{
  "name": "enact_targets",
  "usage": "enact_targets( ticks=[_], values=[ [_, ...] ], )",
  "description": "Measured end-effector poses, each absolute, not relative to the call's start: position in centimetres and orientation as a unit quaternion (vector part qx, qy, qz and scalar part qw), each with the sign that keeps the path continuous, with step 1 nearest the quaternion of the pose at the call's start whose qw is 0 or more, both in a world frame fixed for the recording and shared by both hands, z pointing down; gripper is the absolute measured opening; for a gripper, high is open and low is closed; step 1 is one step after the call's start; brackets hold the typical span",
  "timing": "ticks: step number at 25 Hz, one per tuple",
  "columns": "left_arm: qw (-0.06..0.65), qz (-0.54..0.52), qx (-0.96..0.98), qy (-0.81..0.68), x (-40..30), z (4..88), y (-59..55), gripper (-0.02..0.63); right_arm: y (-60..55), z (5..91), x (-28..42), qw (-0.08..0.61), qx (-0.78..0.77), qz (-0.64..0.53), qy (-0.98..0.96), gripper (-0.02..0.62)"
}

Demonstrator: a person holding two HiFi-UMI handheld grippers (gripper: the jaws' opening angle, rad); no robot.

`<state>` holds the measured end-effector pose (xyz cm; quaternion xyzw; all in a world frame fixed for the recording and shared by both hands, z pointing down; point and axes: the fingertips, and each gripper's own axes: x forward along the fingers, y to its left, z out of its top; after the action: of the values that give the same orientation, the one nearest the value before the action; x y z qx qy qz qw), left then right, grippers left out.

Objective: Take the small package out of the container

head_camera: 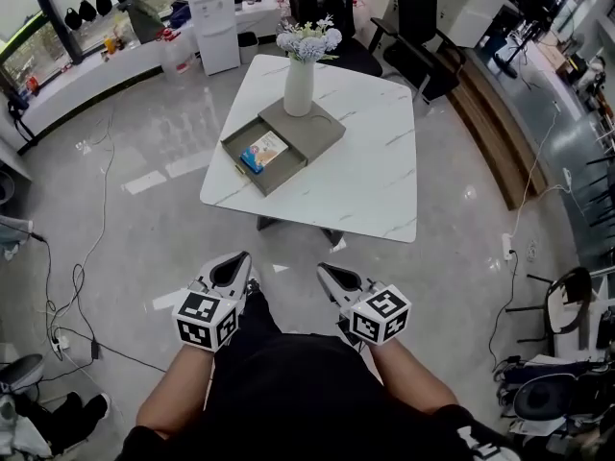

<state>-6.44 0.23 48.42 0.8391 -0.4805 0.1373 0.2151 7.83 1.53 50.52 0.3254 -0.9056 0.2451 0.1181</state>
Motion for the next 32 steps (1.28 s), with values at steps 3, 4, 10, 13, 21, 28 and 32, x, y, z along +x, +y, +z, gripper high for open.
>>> enact_targets(
  ticks=[3, 4, 10, 13, 21, 28, 32],
  values=[
    [0.214, 0.139, 0.844, -0.471, -7.6, 47.7, -3.4, 0.003, -1.8, 49.9, 7.0, 0.120, 0.339, 0.247, -0.900, 0.000],
    [0.213, 0.138, 0.848, -0.466, -7.9, 47.4, -4.6, 0.003, -2.9, 49.7, 6.6, 0.120, 0.344, 0.247, -0.898, 0.000],
    [0.190, 0.138, 0.871, -0.432, -9.7, 45.8, -12.7, 0.003, -10.2, 48.1, 3.5, 0.115, 0.366, 0.236, -0.893, 0.000],
    [0.180, 0.147, 0.880, -0.414, -10.8, 45.7, -16.3, 0.003, -13.4, 48.0, 1.8, 0.121, 0.376, 0.232, -0.889, 0.000],
    [0.184, 0.186, 0.895, -0.361, -13.4, 47.7, -22.8, 0.003, -19.7, 49.0, -1.7, 0.107, 0.412, 0.264, -0.865, 0.000],
    [0.208, 0.196, 0.898, -0.334, -13.1, 49.2, -25.8, 0.003, -22.1, 49.4, -2.5, 0.119, 0.418, 0.271, -0.859, 0.000],
    [0.211, 0.196, 0.896, -0.339, -12.7, 49.4, -26.8, 0.003, -23.5, 48.9, -2.4, 0.125, 0.414, 0.252, -0.866, 0.000]
  ],
)
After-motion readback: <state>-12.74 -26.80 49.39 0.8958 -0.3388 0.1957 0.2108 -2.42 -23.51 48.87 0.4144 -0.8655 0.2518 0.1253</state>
